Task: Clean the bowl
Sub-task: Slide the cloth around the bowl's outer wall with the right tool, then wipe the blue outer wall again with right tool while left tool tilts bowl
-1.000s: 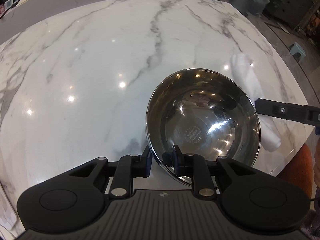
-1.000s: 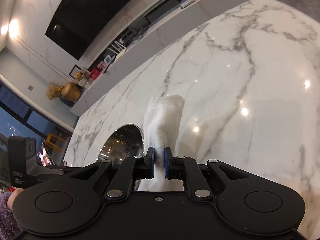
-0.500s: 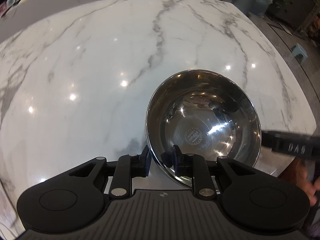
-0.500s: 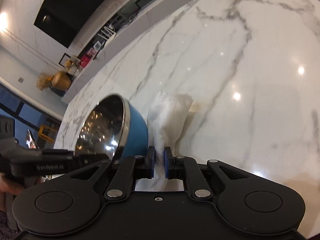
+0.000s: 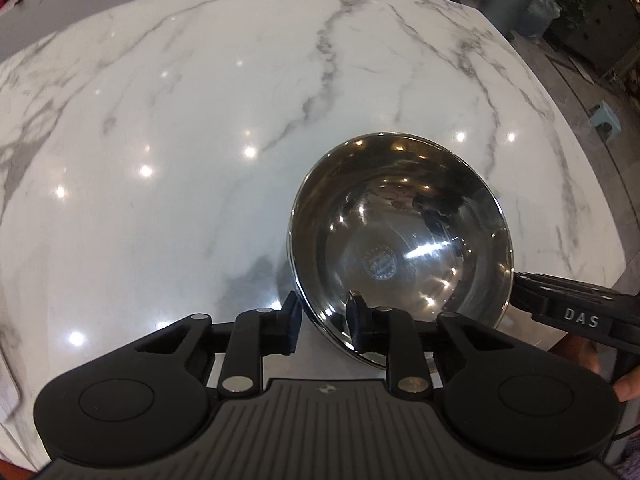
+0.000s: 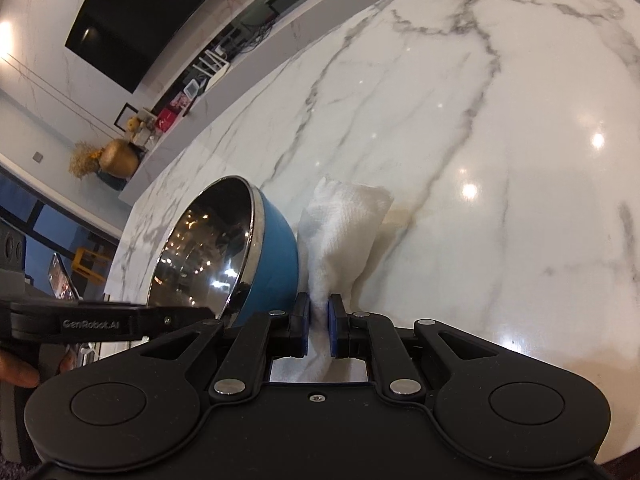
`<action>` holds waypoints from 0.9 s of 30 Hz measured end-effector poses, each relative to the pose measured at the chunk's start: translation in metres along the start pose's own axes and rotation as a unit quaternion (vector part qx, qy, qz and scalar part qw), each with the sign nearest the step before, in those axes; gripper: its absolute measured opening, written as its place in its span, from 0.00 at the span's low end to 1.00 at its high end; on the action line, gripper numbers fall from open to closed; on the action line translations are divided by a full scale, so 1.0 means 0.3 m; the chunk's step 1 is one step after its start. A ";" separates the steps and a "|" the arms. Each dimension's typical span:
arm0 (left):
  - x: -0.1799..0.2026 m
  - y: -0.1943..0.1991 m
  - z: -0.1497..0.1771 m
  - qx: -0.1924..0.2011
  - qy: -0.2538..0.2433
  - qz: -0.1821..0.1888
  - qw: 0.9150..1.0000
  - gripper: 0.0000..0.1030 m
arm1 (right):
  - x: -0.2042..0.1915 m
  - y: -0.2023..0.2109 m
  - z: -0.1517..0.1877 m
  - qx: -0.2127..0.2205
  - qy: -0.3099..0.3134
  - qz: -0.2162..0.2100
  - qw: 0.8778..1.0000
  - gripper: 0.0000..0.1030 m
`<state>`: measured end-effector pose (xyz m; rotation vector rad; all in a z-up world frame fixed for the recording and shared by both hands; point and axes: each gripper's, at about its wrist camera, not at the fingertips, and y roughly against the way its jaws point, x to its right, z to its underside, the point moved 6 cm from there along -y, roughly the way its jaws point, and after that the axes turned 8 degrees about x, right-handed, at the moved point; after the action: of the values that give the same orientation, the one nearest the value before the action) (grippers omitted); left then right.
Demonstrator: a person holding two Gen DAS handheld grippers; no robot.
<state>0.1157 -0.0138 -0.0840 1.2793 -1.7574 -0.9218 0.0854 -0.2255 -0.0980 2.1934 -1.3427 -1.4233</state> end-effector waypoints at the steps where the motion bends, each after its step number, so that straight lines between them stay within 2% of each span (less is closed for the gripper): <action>1: -0.002 -0.001 -0.002 0.001 -0.003 -0.001 1.000 0.18 | 0.000 0.005 0.000 0.000 0.000 -0.002 1.000 0.09; 13: -0.021 -0.006 -0.029 0.008 -0.012 -0.010 1.000 0.14 | -0.015 0.069 -0.125 0.045 0.003 -0.024 0.999 0.09; 27: -0.030 -0.010 -0.029 0.016 -0.006 -0.007 1.000 0.14 | 0.003 -0.001 -0.090 0.021 -0.005 -0.007 1.000 0.09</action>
<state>0.1267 -0.0070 -0.0842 1.3107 -1.7800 -0.9141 0.1074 -0.2336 -0.0848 2.2296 -1.3745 -1.4253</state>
